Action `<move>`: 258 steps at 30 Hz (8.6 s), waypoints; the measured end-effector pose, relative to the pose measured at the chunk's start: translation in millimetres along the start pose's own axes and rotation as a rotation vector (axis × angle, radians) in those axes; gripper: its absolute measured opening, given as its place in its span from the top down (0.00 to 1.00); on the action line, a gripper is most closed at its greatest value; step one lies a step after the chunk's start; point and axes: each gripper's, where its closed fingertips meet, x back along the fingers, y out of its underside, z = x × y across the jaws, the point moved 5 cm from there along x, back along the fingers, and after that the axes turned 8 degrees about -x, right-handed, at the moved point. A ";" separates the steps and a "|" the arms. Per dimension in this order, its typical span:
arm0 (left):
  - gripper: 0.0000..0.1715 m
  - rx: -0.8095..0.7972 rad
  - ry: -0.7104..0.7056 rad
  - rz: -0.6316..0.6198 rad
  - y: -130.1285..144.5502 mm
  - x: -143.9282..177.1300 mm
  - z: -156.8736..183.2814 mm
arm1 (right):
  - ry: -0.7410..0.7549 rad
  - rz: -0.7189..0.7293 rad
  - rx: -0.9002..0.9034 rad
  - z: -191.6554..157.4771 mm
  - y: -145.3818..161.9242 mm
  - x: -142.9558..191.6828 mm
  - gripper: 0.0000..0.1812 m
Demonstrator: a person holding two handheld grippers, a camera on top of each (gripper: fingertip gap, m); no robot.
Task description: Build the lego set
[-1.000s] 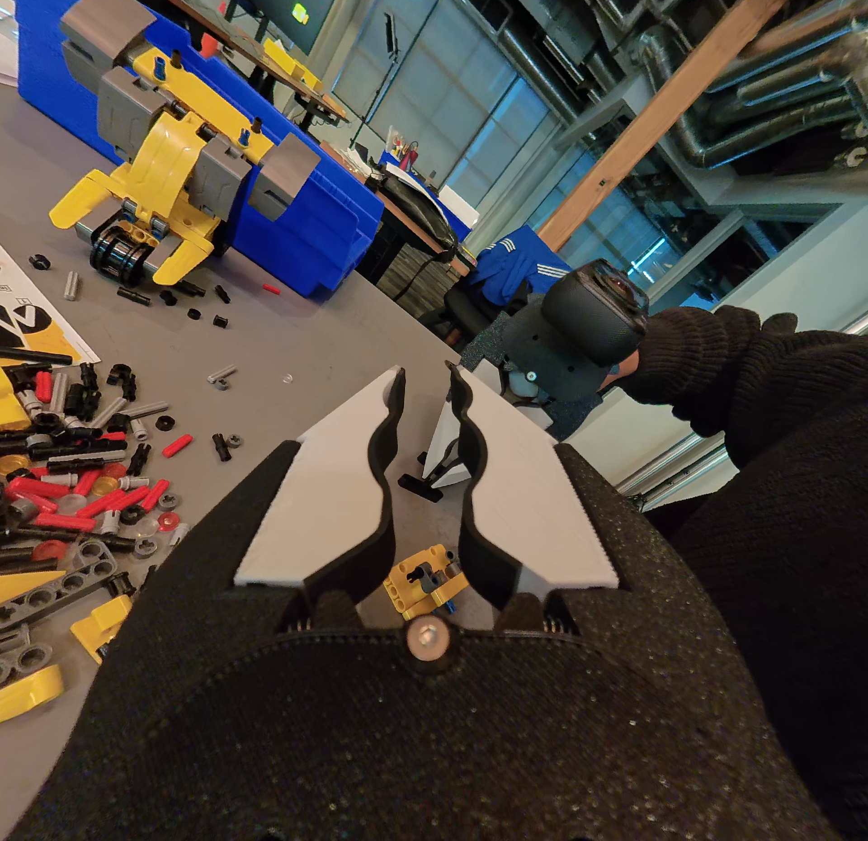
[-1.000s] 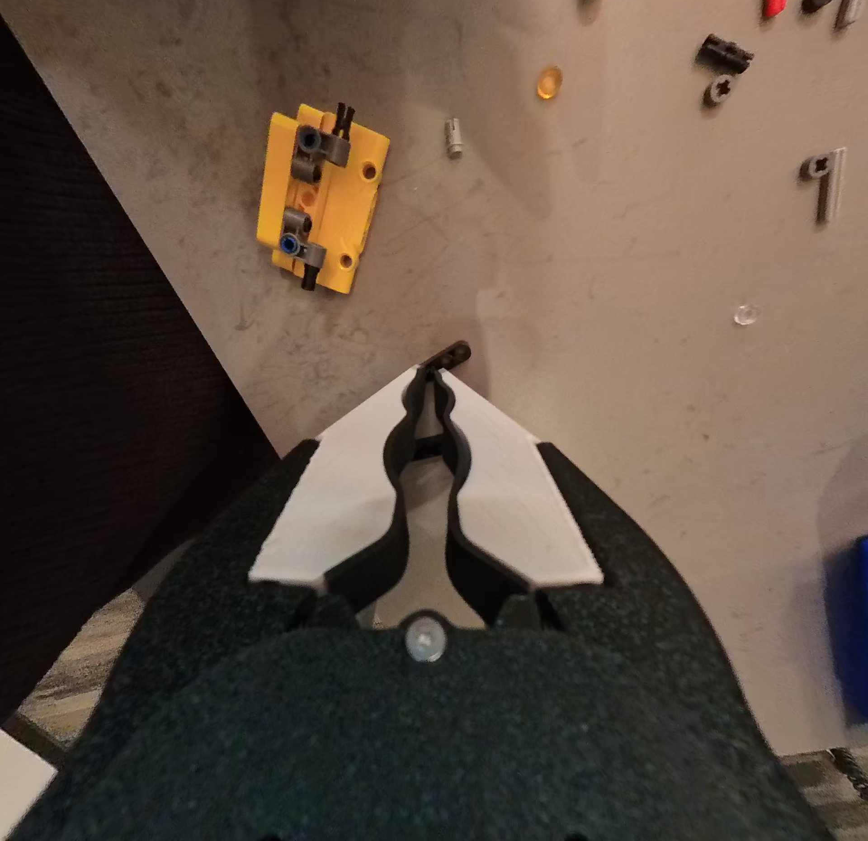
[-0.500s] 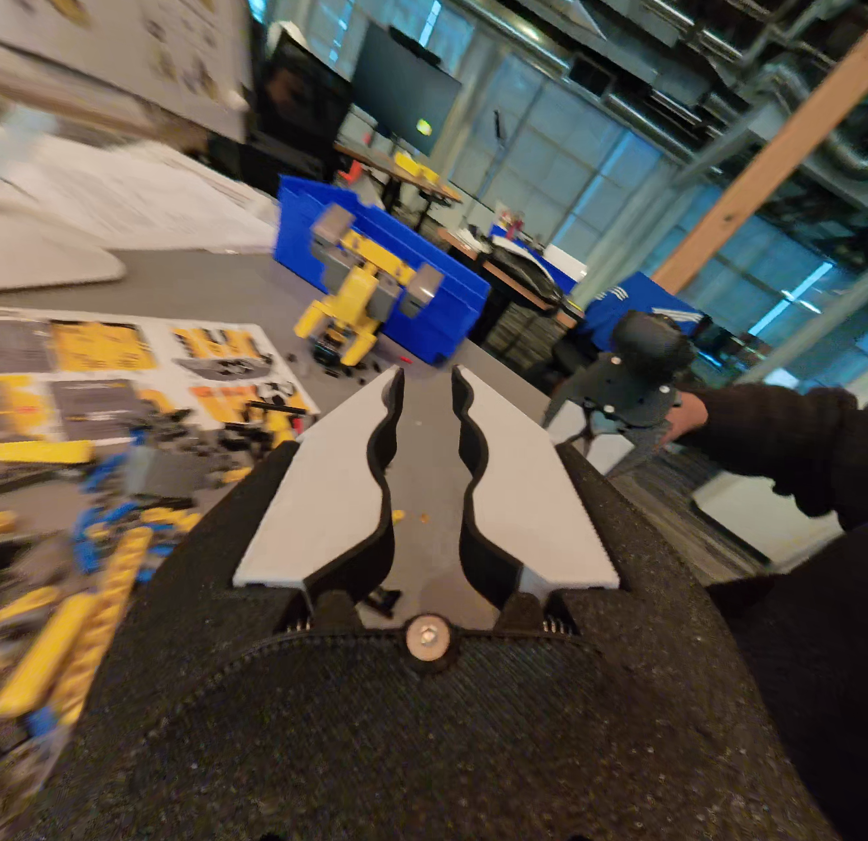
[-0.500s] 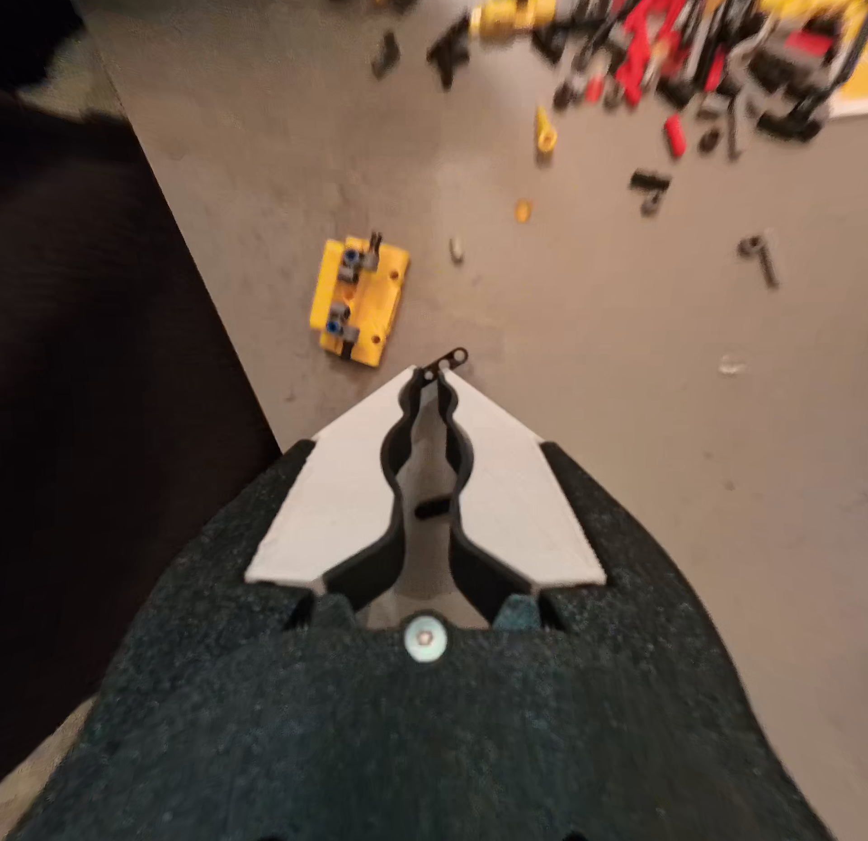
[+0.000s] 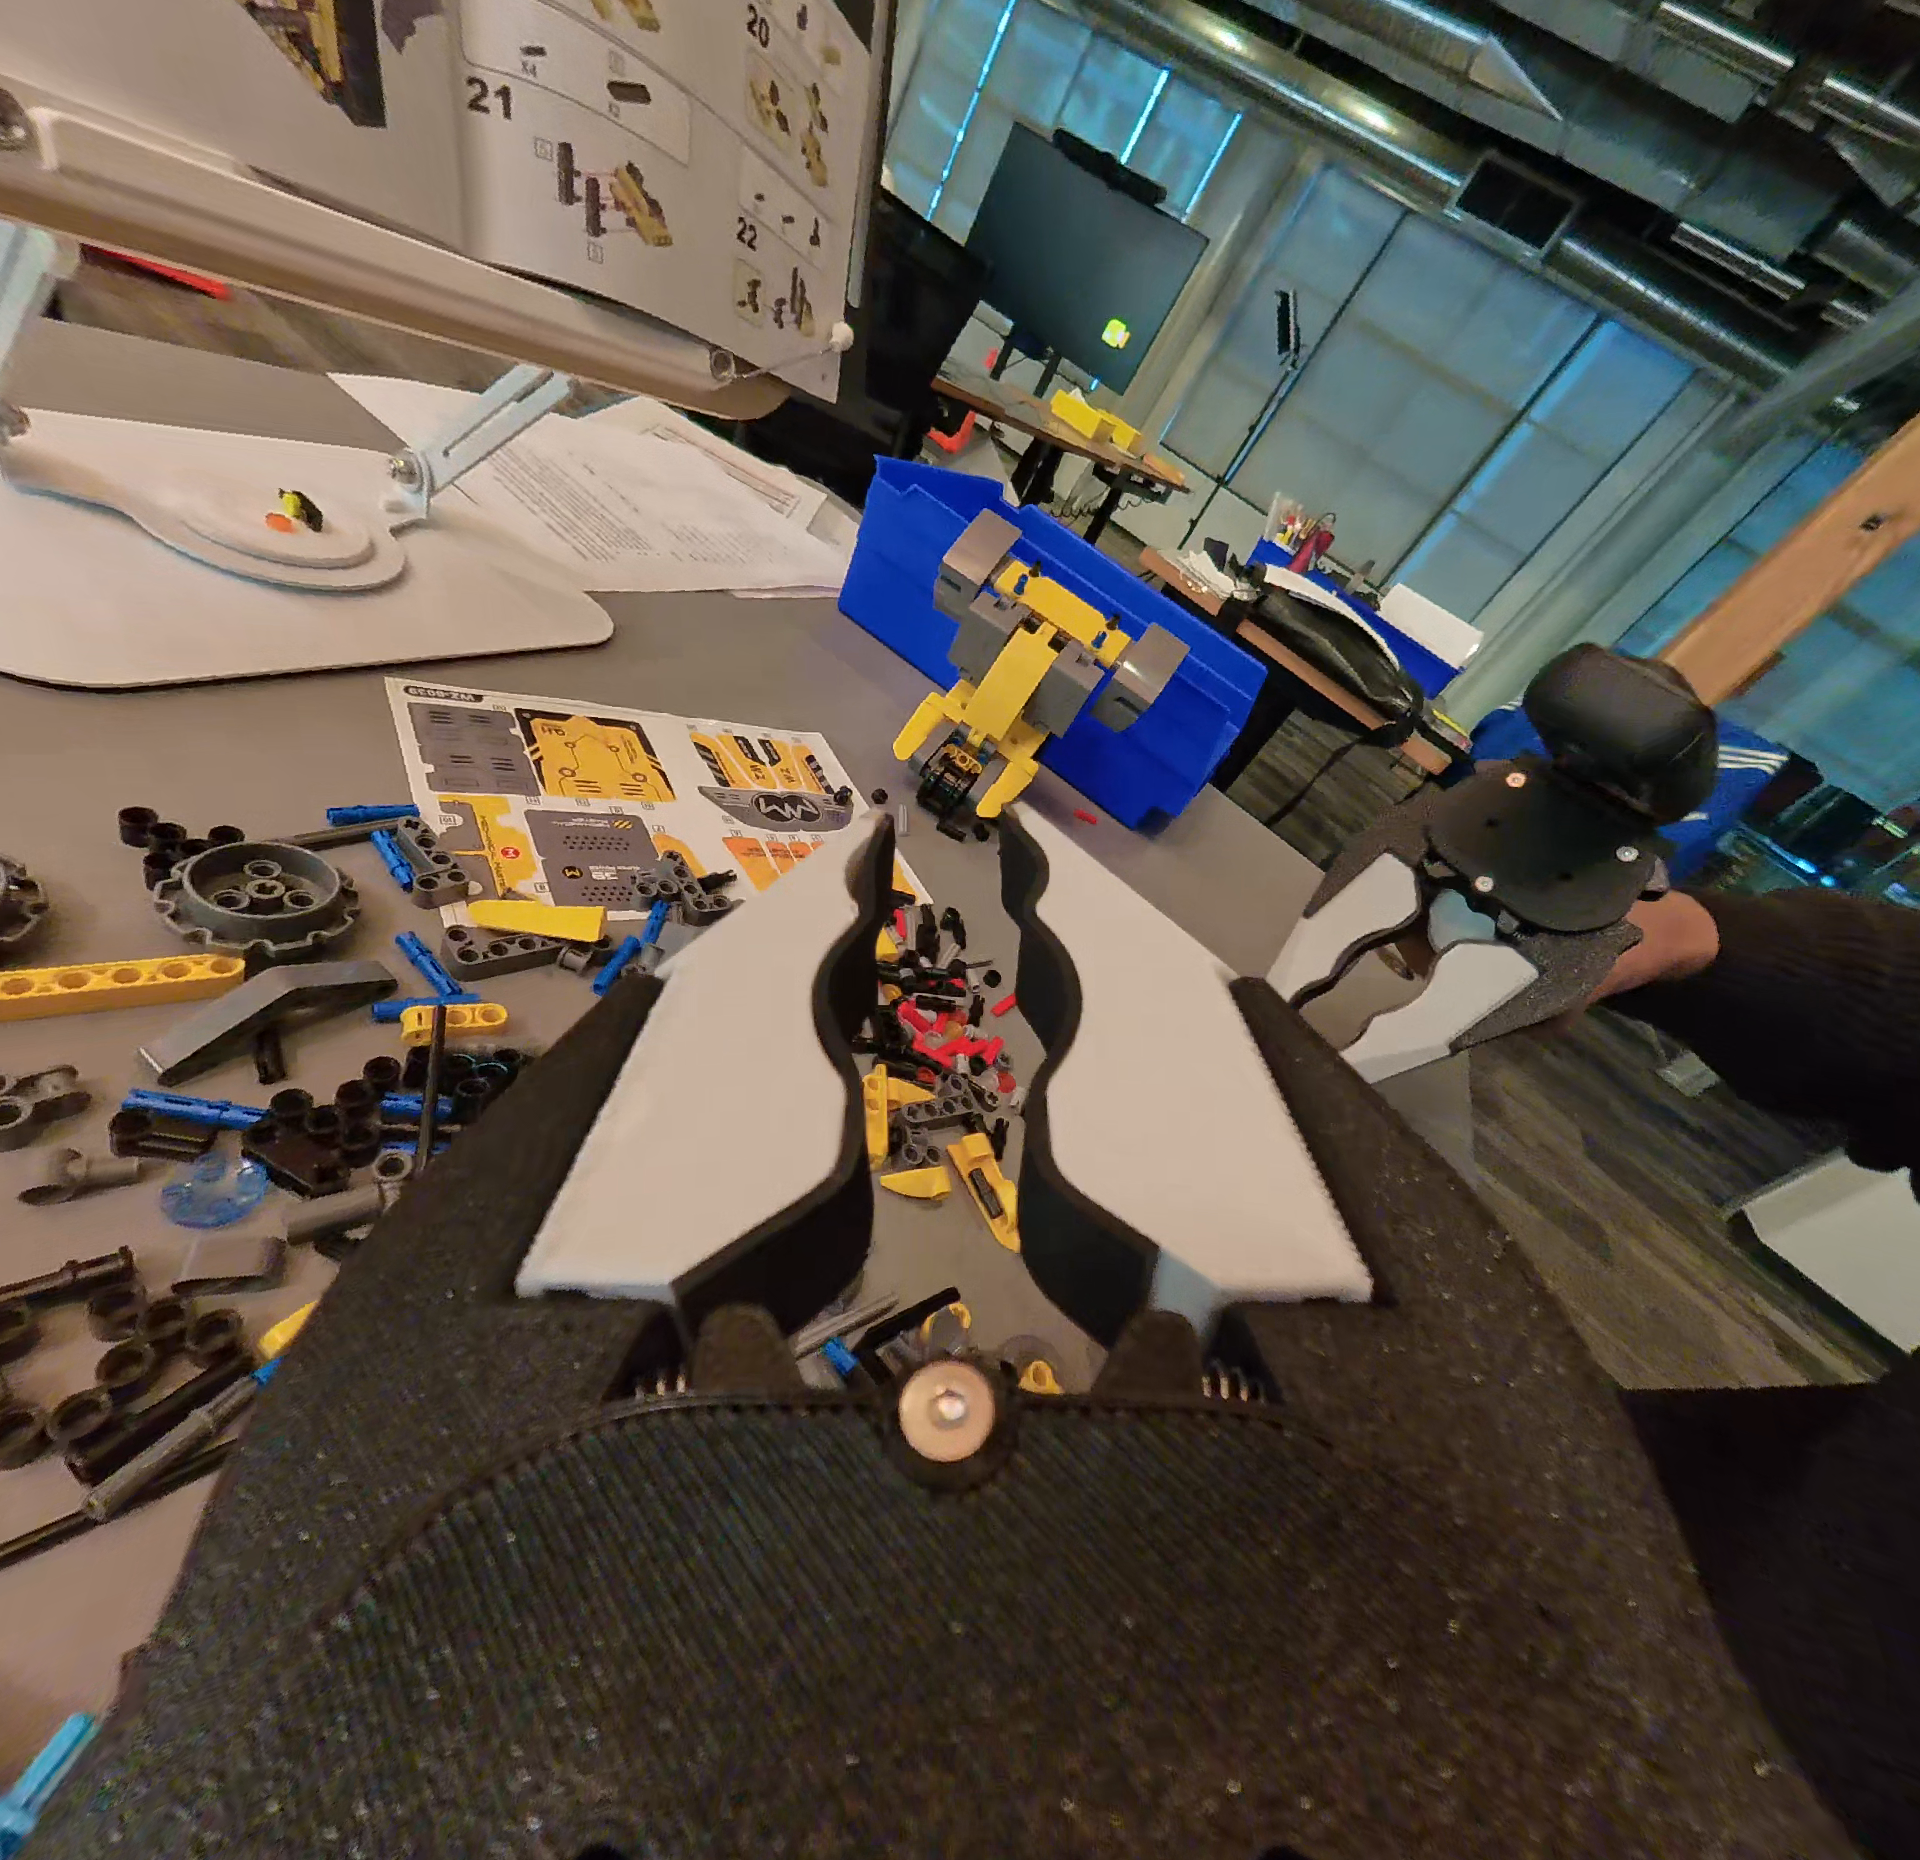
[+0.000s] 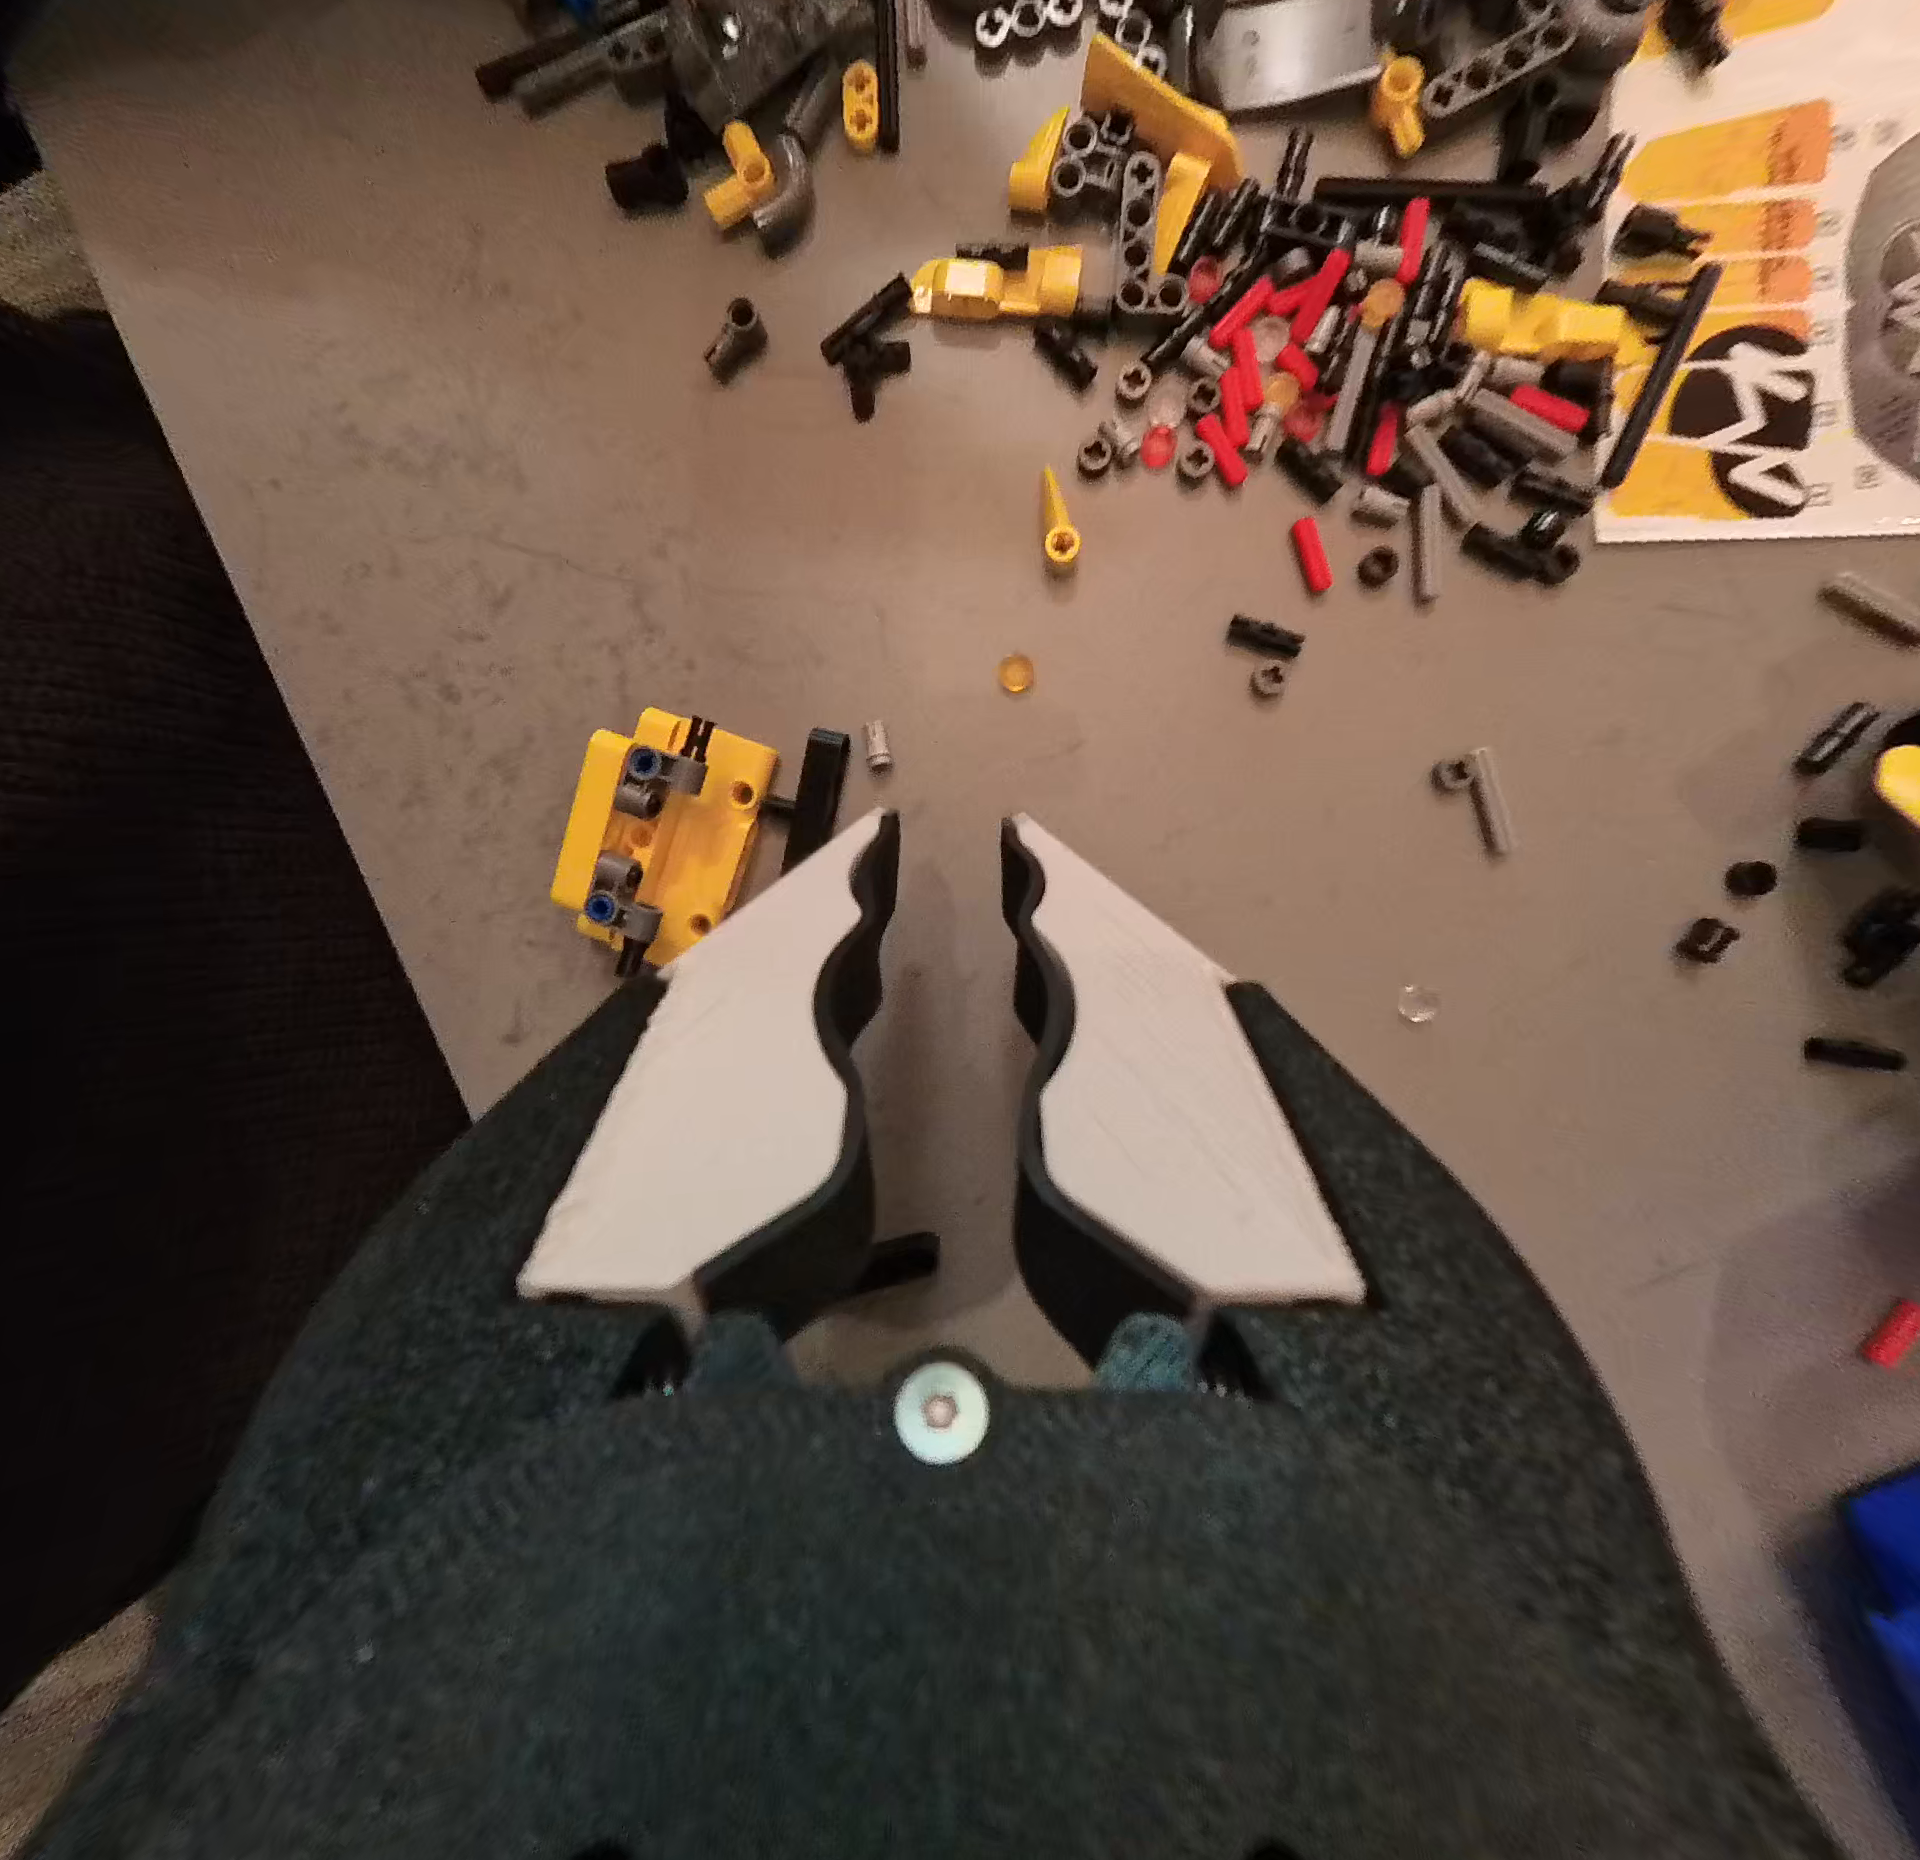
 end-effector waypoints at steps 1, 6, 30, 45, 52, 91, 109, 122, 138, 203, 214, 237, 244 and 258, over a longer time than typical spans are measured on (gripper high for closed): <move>0.89 -0.001 -0.005 0.005 -0.3 1.1 -0.9 | -0.010 -0.014 -0.007 -1.4 1.9 -1.1 0.90; 0.88 0.027 0.016 0.013 0.1 1.9 -2.5 | -0.073 -0.049 -0.047 -18.5 14.5 -8.7 0.90; 0.80 0.224 0.717 -0.155 38.2 -51.7 116.8 | -0.595 0.457 -0.504 -32.9 -5.3 44.8 0.96; 0.97 0.229 0.759 -0.321 70.4 -68.7 140.2 | -0.586 0.511 -0.517 -29.8 1.9 45.1 0.96; 0.97 0.238 0.656 -0.394 82.4 -73.2 127.3 | 0.019 0.472 -0.008 -29.9 -3.5 48.2 0.59; 0.98 0.099 0.532 -0.501 98.5 -78.8 121.8 | 0.509 0.162 0.732 -36.7 28.7 17.7 0.89; 0.94 0.096 0.462 -0.455 92.7 -78.1 109.4 | 0.053 0.181 0.079 -19.5 18.4 -23.9 0.86; 0.91 0.104 0.466 -0.437 90.1 -76.9 107.9 | -0.019 0.068 -0.067 -10.4 15.5 -29.0 0.96; 0.90 0.105 0.462 -0.438 90.9 -78.1 107.1 | 0.151 0.062 -0.402 30.0 70.0 9.8 0.84; 0.73 0.210 0.372 -0.343 64.6 -51.6 56.4 | 0.294 0.377 0.438 6.2 -59.1 -11.4 0.92; 0.87 0.407 0.687 -0.250 52.0 -44.6 81.7 | 0.303 0.602 0.587 -37.6 -74.0 27.8 0.92; 1.00 0.546 0.737 -0.077 34.8 -38.6 72.9 | 0.389 0.759 0.495 -37.1 -84.5 34.8 0.83; 0.99 0.610 0.771 0.030 27.5 -37.1 71.9 | 0.693 0.941 0.541 -44.3 -94.2 39.4 0.86; 0.99 0.622 0.773 0.061 25.0 -34.9 69.3 | 0.655 0.948 0.498 -45.9 -99.0 34.1 0.94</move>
